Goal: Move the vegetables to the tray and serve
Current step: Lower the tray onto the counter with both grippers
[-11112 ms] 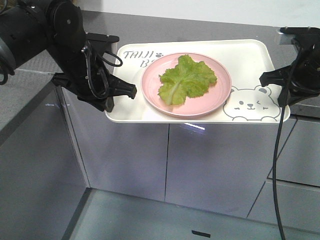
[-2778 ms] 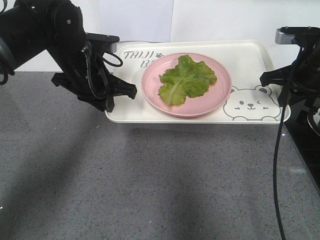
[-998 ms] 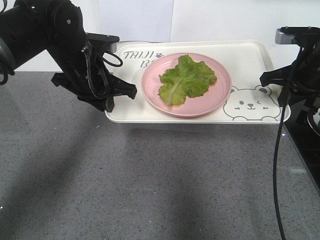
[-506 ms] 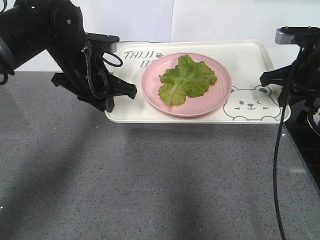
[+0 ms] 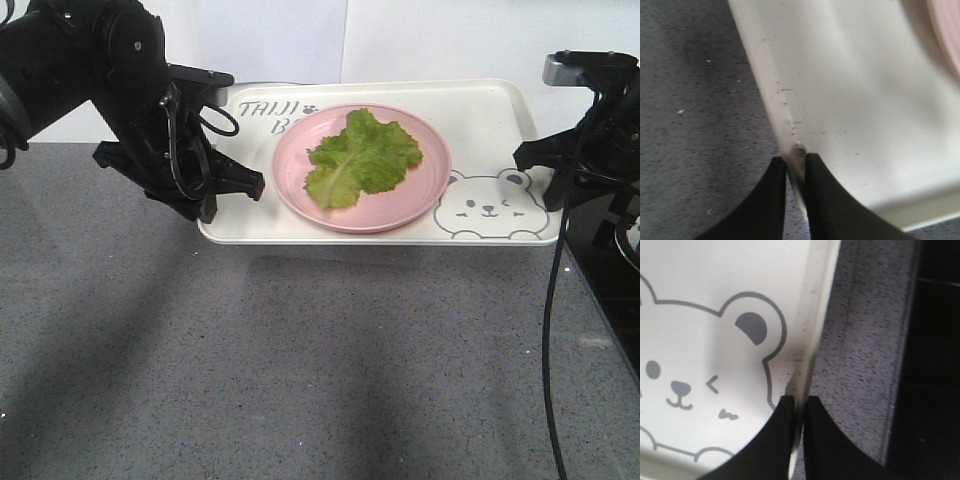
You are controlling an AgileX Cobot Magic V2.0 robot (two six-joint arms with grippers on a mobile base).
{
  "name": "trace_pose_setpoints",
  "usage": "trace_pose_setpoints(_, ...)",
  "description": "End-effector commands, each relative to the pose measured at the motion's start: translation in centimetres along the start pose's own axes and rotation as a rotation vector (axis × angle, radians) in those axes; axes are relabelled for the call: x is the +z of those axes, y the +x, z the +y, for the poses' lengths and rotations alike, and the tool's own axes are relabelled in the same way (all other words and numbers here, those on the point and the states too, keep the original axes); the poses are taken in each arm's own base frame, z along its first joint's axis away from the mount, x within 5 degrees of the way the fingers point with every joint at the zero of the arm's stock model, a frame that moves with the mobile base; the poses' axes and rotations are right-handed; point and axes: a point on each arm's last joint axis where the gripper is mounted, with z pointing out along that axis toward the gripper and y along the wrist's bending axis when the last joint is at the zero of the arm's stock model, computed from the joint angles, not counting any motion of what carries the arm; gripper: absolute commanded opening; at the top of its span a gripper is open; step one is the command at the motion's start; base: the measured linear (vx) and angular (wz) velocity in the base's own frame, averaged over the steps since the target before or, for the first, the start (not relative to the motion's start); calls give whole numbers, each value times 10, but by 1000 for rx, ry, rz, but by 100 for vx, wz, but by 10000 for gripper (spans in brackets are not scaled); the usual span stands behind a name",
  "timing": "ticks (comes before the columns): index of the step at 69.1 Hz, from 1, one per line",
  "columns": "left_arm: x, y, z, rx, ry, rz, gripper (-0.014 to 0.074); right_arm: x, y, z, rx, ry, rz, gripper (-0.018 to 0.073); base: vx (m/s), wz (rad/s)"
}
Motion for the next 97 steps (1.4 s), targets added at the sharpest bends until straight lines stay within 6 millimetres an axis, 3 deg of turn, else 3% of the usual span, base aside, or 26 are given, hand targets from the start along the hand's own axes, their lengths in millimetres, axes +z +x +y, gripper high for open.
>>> trace_pose_setpoints(1, -39, -3, -8, 26, 48, -148, -6, -25, -6, 26, -74, -145, -128, -6, 0, 0)
trace_pose_setpoints(25, -36, -6, 9, 21, -37, -152, -6, 39, -18, 66, -175, -164, -16, -6, 0, 0)
trace_pose_setpoints(37, -21, -5, 19, -1, -50, -106, -6, 63, -21, 71, -192, -154, 18, -6, 0, 0)
trace_pose_setpoints(57, 38, 17, 29, -7, -76, 62, -6, 78, -22, 71, -177, -164, 42, -6, 0, 0)
trace_pose_setpoints(66, 55, 24, 29, -2, -73, 73, -6, 83, -21, 71, -170, -178, 71, -6, 0, 0)
trace_pose_setpoints(82, 64, 30, 30, 2, -75, 90, -6, 97, -16, 72, -156, -204, 139, 5, 0, 0)
trace_pose_setpoints(97, 64, 30, 30, 9, -74, 91, -4, 97, -14, 72, -159, -210, 168, 62, 0, 0)
